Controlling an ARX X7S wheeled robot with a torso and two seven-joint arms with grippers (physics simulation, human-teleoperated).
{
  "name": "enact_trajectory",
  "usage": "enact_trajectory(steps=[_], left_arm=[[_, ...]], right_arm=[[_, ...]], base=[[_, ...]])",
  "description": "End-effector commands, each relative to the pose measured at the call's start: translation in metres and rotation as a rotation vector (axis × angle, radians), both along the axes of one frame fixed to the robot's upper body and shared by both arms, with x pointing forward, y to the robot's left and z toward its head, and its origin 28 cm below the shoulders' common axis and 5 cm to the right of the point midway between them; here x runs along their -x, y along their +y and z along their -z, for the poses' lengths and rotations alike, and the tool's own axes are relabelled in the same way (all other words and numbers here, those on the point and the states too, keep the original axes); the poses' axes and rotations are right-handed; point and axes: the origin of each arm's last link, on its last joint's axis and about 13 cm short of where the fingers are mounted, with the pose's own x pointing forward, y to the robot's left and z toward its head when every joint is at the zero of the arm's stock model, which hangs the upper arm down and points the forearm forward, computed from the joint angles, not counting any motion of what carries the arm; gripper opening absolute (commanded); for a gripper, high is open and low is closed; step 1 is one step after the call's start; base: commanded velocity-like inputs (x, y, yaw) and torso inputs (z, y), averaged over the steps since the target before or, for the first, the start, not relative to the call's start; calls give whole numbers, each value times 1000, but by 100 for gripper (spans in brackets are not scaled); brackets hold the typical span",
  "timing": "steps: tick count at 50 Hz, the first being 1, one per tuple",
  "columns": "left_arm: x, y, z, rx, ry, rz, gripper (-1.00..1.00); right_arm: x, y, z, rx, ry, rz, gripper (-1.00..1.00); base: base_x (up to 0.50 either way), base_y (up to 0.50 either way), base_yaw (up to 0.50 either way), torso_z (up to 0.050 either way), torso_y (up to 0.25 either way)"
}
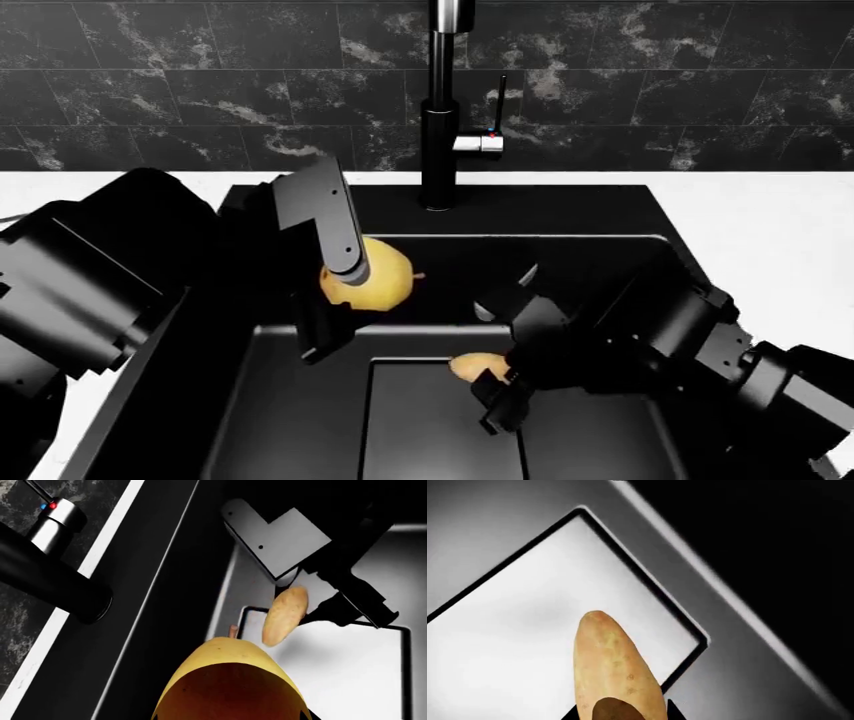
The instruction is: Pick up the fruits and vegetables and place them in the sink. Turn on the sink faucet to wash them. Then turn the sink off and put them in the tray.
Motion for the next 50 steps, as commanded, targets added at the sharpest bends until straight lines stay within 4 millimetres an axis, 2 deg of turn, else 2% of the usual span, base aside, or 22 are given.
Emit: enact_trajectory(steps=[1, 24, 25, 46, 50], left_arm=[[0, -1, 0, 13, 4, -4, -100], [0, 0, 2, 14, 13, -2, -100], [0, 0, 2, 14, 13, -1, -100], [1, -1, 3, 15, 13, 1, -100], [-1, -1, 3, 3, 3, -5, -100]], right_arm=[[-1, 3, 26, 2, 61, -3, -100], [0, 6, 50, 22, 121, -9, -100], [0, 6, 51, 23, 123, -11, 100], [-2, 4, 47, 22, 113, -8, 100], [-5, 1, 35, 22, 75, -1, 100]], base=[[32, 0, 5, 0, 0], [33, 0, 4, 0, 0], [33, 0, 6, 0, 0], [34, 0, 5, 0, 0], [34, 0, 5, 0, 2]])
